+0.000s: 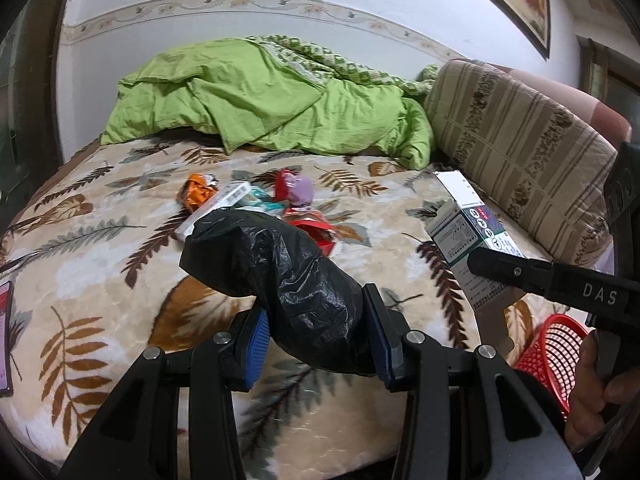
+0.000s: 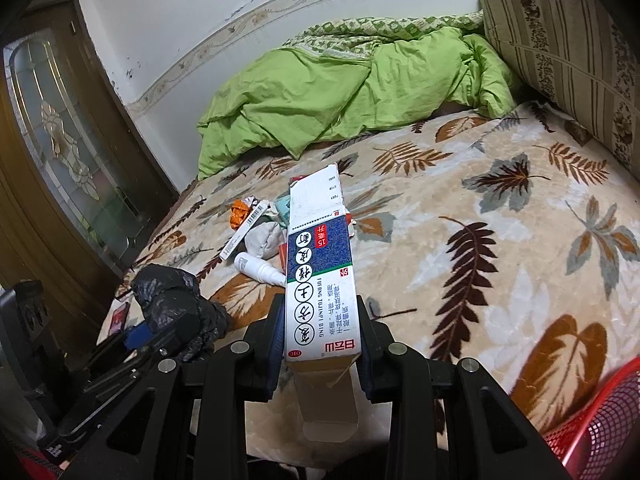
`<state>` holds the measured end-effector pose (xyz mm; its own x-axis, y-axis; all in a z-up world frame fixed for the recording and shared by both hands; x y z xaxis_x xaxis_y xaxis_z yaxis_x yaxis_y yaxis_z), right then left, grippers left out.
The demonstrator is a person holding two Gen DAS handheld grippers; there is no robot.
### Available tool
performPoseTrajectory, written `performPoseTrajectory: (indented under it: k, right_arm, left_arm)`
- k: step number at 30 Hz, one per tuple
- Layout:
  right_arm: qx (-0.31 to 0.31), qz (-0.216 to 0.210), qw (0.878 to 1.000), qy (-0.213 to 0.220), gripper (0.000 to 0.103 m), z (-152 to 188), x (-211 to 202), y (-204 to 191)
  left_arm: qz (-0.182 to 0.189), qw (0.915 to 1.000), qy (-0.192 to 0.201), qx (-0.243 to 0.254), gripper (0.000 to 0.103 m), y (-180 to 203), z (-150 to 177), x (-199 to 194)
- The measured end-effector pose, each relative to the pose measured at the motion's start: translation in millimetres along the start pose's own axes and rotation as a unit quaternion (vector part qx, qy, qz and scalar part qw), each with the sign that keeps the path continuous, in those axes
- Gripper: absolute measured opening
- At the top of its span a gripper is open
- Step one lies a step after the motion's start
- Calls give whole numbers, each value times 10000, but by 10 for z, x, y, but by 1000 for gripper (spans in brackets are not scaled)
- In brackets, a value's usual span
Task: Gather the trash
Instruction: 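Lift the black bag and white box and carry them toward the red basket, then open both tools over the red basket to drop the bag and box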
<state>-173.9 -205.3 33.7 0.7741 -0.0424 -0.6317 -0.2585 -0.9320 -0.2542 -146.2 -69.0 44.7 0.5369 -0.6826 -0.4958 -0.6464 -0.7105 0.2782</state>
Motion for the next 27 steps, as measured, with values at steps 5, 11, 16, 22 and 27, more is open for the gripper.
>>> performPoseTrajectory:
  k: [5, 11, 16, 22, 27]
  right_arm:
    - [100, 35, 9999, 55, 32, 12, -234, 174]
    - [514, 282, 9981, 193, 32, 18, -659, 687]
    - [1025, 760, 9913, 307, 32, 98, -1097, 1335]
    - [1682, 1375, 9757, 297, 32, 310, -1541, 2078]
    - [2009, 1761, 9635, 172, 33, 543, -1710, 2509]
  left_arm:
    - [292, 9994, -98, 172, 42, 278, -26, 44]
    - [900, 9943, -244, 517, 42, 850, -84, 149]
    - [1585, 9831, -491, 771, 42, 1474, -98, 320]
    - [2534, 9575, -1090, 848, 42, 2259, 46, 548]
    - [3194, 9263, -1801, 867, 43, 2830, 318, 769]
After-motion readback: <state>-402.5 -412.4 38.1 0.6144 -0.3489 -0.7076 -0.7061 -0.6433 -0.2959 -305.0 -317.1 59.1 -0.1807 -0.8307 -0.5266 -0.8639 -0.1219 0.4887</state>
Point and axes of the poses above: each gripper's, at about its wrist camera, not at the fingertips, and x roughly the way its jaws point, y to its right, z to its underside, the point moved 9 cm from there along x, roughly the way its jaws point, and after that the axes turned 15 degrees about z, right-handed, at the moved point
